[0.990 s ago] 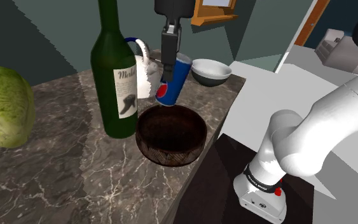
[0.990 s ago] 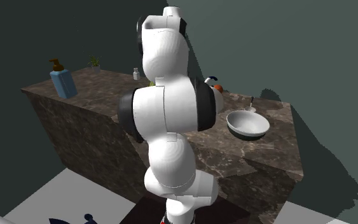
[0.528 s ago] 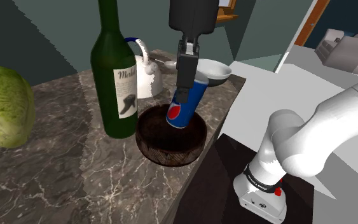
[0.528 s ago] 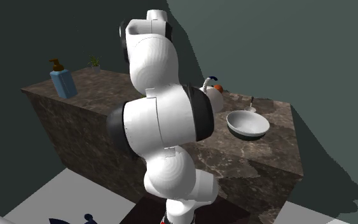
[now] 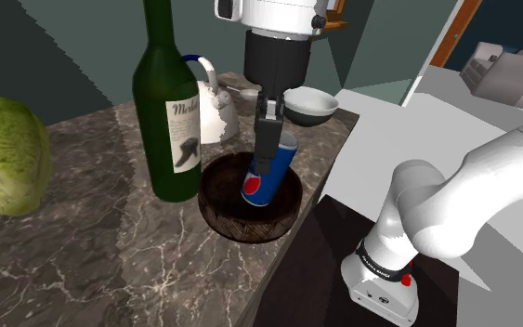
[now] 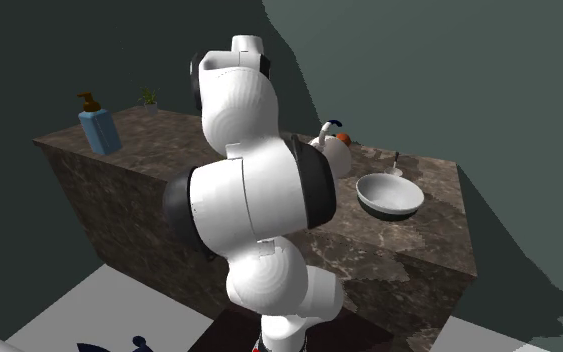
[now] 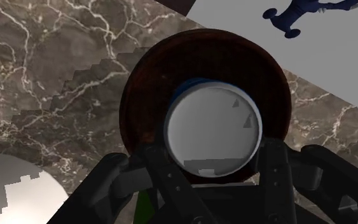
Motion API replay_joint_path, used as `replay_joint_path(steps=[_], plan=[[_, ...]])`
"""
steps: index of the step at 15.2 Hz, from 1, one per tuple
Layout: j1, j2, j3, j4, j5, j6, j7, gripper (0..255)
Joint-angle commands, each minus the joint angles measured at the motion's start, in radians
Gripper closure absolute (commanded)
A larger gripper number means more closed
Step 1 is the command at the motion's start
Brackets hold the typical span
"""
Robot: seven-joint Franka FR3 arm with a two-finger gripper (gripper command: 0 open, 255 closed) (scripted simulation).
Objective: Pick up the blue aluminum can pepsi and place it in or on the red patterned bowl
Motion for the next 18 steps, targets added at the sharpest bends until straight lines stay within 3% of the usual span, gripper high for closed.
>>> replay_joint_path(steps=[1, 10, 11, 16, 18], plan=[[0.002, -0.008, 0.002, -0.034, 0.003, 0.027, -0.003, 255], [0.003, -0.012, 0.004, -0.058, 0.005, 0.047, -0.004, 255], [0.003, -0.012, 0.004, -0.058, 0.005, 0.047, -0.005, 0], [0.003, -0.012, 0.004, -0.057, 0.005, 0.047, -0.004, 0], [-0.002, 0.006, -0.003, 0.023, -0.003, -0.017, 0.000, 0]])
